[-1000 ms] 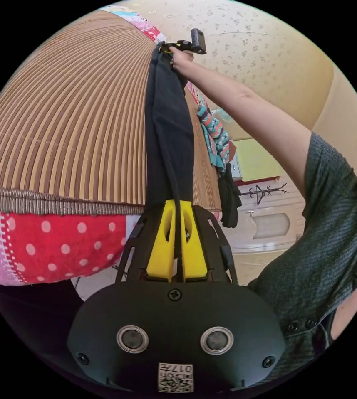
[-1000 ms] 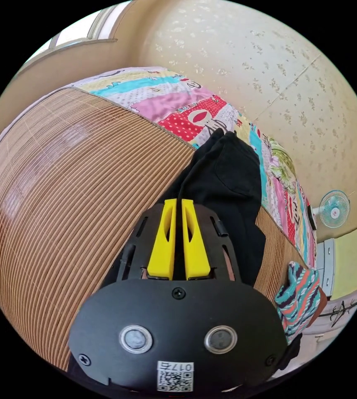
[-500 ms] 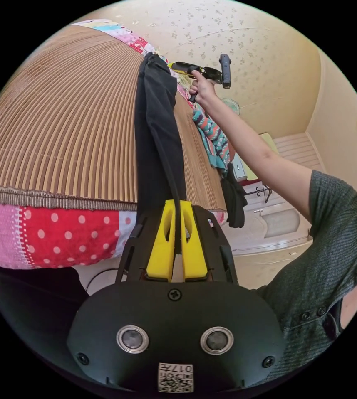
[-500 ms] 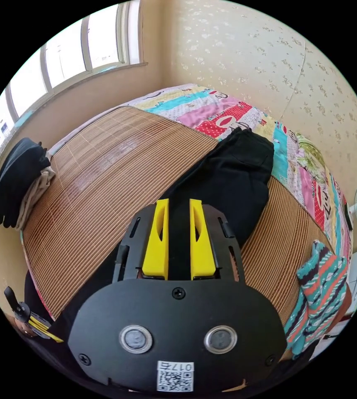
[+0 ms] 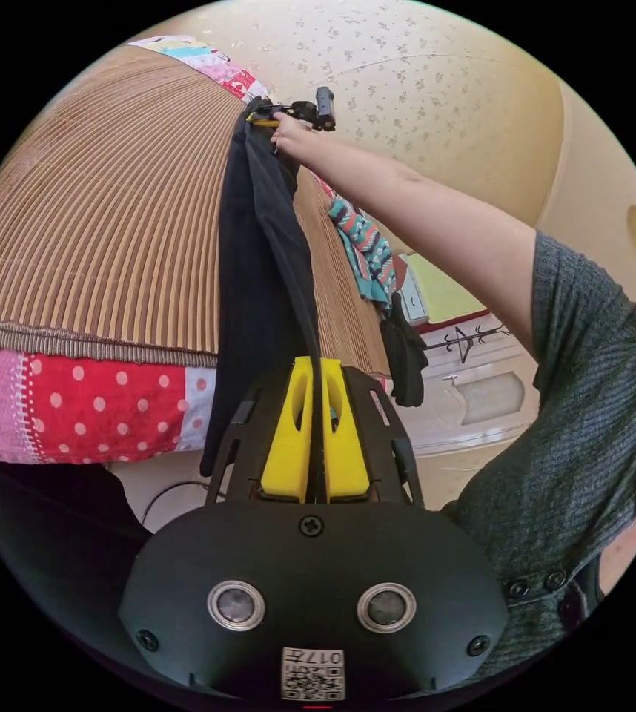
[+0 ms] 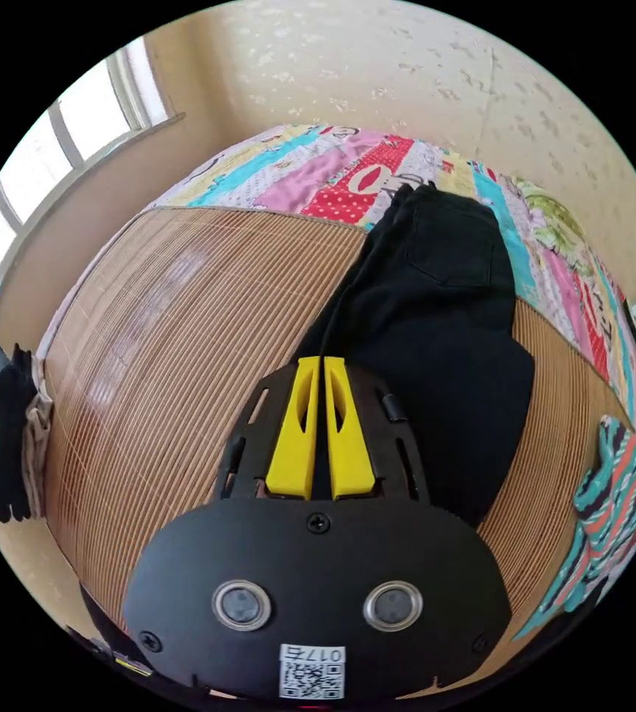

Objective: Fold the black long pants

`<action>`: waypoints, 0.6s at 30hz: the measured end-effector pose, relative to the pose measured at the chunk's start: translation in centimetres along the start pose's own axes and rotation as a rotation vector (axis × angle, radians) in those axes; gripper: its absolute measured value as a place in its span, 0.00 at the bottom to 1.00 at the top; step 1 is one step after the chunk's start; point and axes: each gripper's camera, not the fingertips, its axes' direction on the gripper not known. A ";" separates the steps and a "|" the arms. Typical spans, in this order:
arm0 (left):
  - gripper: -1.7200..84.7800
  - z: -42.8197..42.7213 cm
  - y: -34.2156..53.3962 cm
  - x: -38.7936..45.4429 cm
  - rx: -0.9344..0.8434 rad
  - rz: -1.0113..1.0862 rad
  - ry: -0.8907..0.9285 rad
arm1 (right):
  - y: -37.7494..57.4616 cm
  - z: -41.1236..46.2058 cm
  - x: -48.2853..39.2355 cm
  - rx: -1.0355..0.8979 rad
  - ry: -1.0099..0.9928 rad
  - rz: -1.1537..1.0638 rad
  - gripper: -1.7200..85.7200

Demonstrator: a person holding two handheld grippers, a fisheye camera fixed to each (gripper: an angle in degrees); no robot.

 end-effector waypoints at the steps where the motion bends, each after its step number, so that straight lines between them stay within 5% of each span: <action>1: 0.01 -0.3 0.2 -0.1 0.005 -0.010 0.013 | 0.3 -0.5 -0.3 0.033 0.020 -0.008 0.04; 7: 0.01 -2.5 1.9 -1.8 0.034 -0.110 -0.042 | 1.3 1.7 2.6 -0.151 -0.077 -0.025 0.04; 13: 0.01 -2.9 3.1 -1.8 -0.032 -0.125 0.012 | 9.9 -8.0 7.7 0.028 -0.155 -0.017 0.05; 18: 0.01 -3.1 4.0 1.7 -0.097 0.025 -0.212 | 24.4 -16.8 11.0 -0.005 -0.284 -0.204 0.08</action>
